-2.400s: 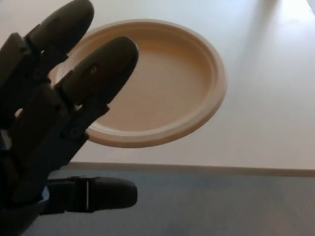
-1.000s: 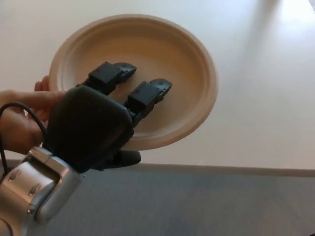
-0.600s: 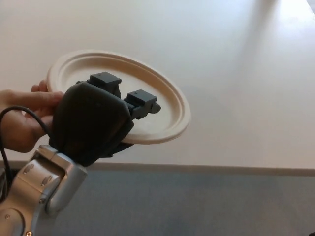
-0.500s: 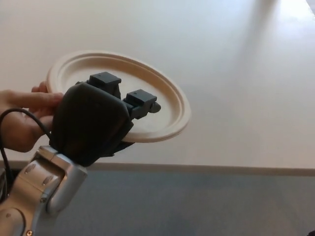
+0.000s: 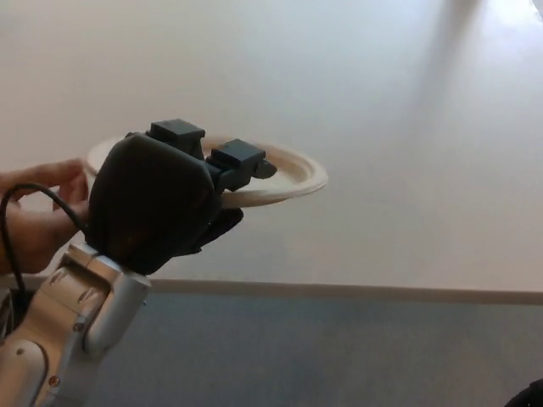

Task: A person passes a plate to the robot and the robot grabs it with its left hand and places it at the centre of the table infront of it

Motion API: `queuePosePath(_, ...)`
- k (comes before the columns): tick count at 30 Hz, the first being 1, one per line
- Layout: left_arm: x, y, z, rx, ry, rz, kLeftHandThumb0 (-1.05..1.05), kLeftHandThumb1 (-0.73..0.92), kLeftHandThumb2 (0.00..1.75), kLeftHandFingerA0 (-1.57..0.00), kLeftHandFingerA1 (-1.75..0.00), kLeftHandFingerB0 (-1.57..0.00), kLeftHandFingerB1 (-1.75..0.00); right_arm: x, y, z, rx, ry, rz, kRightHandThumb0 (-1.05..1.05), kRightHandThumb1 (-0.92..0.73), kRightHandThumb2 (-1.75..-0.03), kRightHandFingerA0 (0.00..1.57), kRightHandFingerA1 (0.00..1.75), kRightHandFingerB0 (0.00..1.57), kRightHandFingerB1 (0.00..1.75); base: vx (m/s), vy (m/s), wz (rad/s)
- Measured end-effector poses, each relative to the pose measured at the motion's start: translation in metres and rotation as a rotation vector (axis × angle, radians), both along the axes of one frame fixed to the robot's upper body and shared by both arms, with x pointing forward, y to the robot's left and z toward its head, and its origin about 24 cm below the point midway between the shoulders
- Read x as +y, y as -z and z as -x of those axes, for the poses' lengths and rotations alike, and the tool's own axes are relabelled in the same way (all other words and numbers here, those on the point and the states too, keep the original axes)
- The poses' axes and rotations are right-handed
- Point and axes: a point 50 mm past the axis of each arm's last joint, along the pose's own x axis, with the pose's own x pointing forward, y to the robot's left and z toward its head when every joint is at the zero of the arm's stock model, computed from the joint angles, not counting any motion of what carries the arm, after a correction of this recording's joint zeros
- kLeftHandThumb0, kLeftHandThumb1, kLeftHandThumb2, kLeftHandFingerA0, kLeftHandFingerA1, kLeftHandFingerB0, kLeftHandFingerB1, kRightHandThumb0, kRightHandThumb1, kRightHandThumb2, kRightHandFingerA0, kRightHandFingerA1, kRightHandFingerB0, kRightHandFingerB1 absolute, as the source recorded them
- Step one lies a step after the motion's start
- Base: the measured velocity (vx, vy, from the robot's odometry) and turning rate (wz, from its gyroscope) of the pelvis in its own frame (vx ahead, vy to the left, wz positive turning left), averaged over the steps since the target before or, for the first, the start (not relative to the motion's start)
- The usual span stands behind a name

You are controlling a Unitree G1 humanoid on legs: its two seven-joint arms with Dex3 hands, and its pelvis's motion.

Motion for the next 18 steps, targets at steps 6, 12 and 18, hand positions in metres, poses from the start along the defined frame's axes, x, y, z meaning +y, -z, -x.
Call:
queuePosePath(6, 0.002, 0.003, -0.004, -0.005, 0.023, 0.019, -0.22, 0.59, 0.6, -0.85, -1.45, -0.8, -0.84, 0.001, -0.003, -0.004, -0.007, -0.009, 0.0, -0.61, -0.61, -1.04, 0.66, 0.73, 0.37, 0.58, 0.0, 0.0, 0.0)
queuePosePath(12, -0.002, 0.007, -0.006, -0.005, 0.038, 0.02, -0.19, 0.55, 0.57, -0.81, -1.61, -0.82, -1.04, 0.001, -0.004, -0.005, -0.009, -0.019, 0.003, -0.63, -0.79, -0.63, 0.7, 0.62, 0.46, 0.47, 0.0, 0.0, 0.0)
queuePosePath(18, 0.0, 0.02, -0.018, 0.036, 0.013, 0.017, -0.18, 0.53, 0.56, -0.79, -1.59, -0.81, -1.13, 0.0, -0.004, -0.005, -0.008, -0.023, 0.007, -0.64, -0.78, -0.63, 0.7, 0.62, 0.44, 0.46, 0.0, 0.0, 0.0)
